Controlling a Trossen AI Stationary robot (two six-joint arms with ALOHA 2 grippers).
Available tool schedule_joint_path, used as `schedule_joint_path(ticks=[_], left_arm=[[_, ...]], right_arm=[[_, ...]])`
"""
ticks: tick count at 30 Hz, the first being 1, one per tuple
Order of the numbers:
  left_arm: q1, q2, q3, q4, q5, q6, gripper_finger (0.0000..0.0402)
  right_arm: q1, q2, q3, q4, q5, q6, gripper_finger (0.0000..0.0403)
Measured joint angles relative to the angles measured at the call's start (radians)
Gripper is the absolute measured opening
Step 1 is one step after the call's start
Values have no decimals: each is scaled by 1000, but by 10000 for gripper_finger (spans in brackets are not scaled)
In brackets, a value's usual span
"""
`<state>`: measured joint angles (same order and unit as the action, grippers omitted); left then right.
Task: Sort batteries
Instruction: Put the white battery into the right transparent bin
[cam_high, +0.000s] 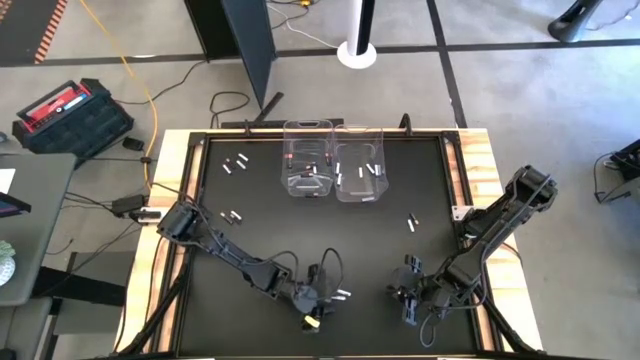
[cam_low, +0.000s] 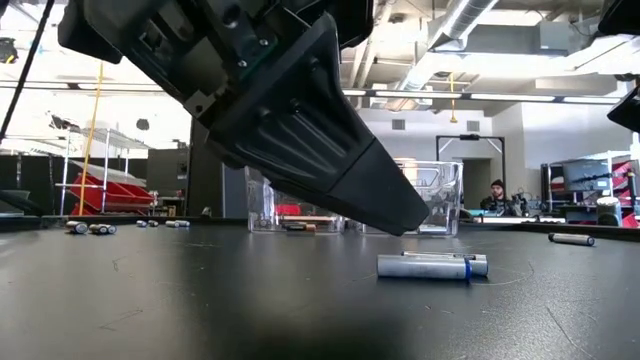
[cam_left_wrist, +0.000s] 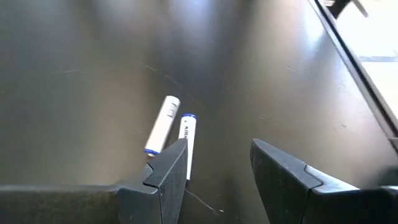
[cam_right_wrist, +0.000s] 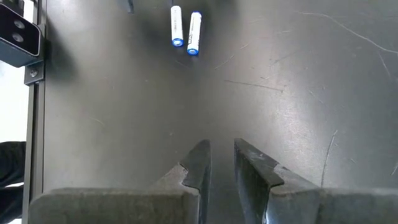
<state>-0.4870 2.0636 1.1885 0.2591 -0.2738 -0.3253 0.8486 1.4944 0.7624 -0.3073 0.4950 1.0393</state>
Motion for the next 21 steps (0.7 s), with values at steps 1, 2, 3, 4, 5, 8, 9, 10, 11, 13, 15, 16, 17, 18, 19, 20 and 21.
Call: schedule_joint_path(ticks=[1,2,3,4,5,8,9,10,11,13,15,16,17,18,19,20,21], left_arm=[[0,0,0,1,-12,4,171],[3,0,0,1,-17,4,171],[6,0,0,2,-17,3,171],[9,0,0,2,-17,2,171],[12,5,1,5,-18,2,171],[17,18,1,23,-19,-1,171],[18,24,1,30,-19,-6,171],[21,37,8,44,-19,-15,171],[21,42,11,51,-18,-21,171],[22,51,10,43,-17,-26,171],[22,64,30,54,-19,-27,171],[22,65,32,51,-20,-22,171],[22,65,36,42,-20,-19,171],[22,65,41,47,-19,-17,171],[22,65,42,48,-19,-16,171],[21,65,41,43,-20,-16,171],[22,65,41,43,-19,-13,171]], right_arm=[[0,0,0,0,0,0,88],[0,0,0,0,0,0,88],[0,0,0,0,0,0,88],[0,0,0,0,0,0,88],[0,0,0,0,0,0,88],[0,0,0,1,0,0,88],[0,0,0,0,0,0,88],[0,0,0,1,0,0,88],[1,0,0,1,0,0,88],[2,0,0,3,0,0,88],[6,0,0,5,0,0,88],[9,0,0,5,0,0,88],[9,0,0,5,0,0,88],[9,0,0,5,0,0,88],[11,0,0,4,0,0,88],[14,0,0,4,0,0,88],[16,0,0,7,0,0,88]])
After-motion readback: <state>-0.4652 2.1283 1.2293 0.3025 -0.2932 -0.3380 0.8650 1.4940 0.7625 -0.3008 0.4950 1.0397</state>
